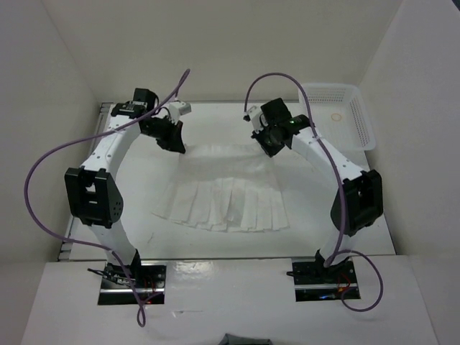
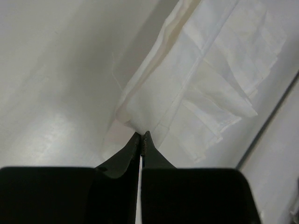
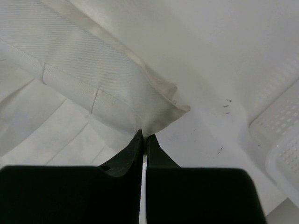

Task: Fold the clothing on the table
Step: Fold the skirt

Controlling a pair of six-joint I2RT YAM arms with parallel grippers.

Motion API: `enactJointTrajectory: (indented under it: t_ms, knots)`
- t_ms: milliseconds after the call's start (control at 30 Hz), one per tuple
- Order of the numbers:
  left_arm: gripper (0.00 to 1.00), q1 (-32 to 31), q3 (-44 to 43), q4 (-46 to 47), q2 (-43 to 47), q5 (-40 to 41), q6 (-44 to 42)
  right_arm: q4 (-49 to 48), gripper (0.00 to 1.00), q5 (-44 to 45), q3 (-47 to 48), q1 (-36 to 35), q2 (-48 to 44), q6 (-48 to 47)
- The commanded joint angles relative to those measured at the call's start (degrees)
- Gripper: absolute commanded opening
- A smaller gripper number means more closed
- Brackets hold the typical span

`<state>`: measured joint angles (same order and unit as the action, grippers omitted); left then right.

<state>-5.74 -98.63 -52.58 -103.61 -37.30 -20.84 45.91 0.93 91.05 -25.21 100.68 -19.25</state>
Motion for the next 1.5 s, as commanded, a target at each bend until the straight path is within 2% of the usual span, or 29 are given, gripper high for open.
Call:
enactJointTrajectory:
  t_ms: [0, 133, 233, 367, 400, 433, 467, 567, 667, 833, 967, 1067, 1100, 1200, 1233, 1400, 1467]
  knots:
    - [0.0, -0.06, 4.23, -7.08, 3.68, -1.55, -8.85, 0.85, 0.0, -0.66, -5.08, -0.01, -8.12, -6.76]
    - [0.08, -0.06, 8.09, -14.82, 7.1, -1.55, -17.37, 1.37, 0.02, -0.67, -13.58, -4.56, -15.77, -12.38]
    - [0.09, -0.06, 10.99, -21.32, 9.91, -1.55, -24.58, 2.69, 0.02, 0.3, -18.6, -9.57, -21.66, -12.92]
    - [0.1, -0.68, 16.97, -21.87, 19.66, 2.48, -26.88, 7.51, 0.02, -2.59, -21.26, -16.52, -29.21, -12.92]
    - [0.14, -1.29, 18.98, -21.87, 21.24, 3.28, -26.88, 9.01, 0.02, -3.29, -22.13, -18.02, -30.1, -12.92]
    - [0.23, -2.16, 19.87, -21.87, 24.04, 5.29, -26.88, 12.5, 0.04, -4.09, -22.92, -20.55, -30.8, -12.92]
    - [0.27, -2.17, 20.66, -21.87, 25.12, 6.26, -26.88, 14.54, 0.17, -6.36, -22.93, -21.54, -31.33, -12.92]
    - [0.38, -3.32, 24.0, -21.87, 27.15, 9.78, -26.88, 20.09, 0.43, -8.75, -25.03, -24.44, -30.64, -12.4]
    - [0.43, -4.63, 27.68, -21.87, 28.37, 12.42, -26.09, 20.71, 0.55, -8.23, -28.19, -26.2, -30.64, -11.69]
    - [0.45, -5.86, 30.95, -21.87, 31.45, 13.48, -25.57, 21.24, 0.57, -8.84, -29.52, -26.2, -32.04, -11.08]
    - [0.49, -5.86, 29.64, -17.85, 33.21, 14.79, -22.24, 15.27, 0.6, -4.19, -29.52, -26.2, -34.33, -9.06]
    - [0.56, -5.86, 30.51, -10.57, 32.69, 16.46, -15.48, 9.49, 0.71, 0.2, -30.13, -26.2, -35.03, -5.56]
    - [0.59, -5.86, 30.51, -9.31, 32.08, 17.6, -13.54, 7.98, 0.82, 2.13, -30.14, -26.2, -34.51, -4.58]
    - [0.65, -5.86, 31.31, -6.66, 27.16, 20.07, -10.98, 4.02, 0.94, 4.43, -30.75, -22.97, -31.08, -1.24]
    - [0.7, -5.86, 31.31, -6.66, 25.49, 20.59, -10.37, 3.23, 0.96, 5.04, -30.75, -21.65, -29.42, -0.54]
    - [0.75, -5.86, 29.29, -2.37, 17.4, 22.96, -9.04, 0.41, 0.98, 5.05, -29.0, -13.74, -28.88, 0.52]
    - [0.75, -5.86, 28.33, -0.78, 13.38, 22.97, -8.34, -0.11, 0.98, 5.05, -28.47, -13.72, -29.4, 1.48]
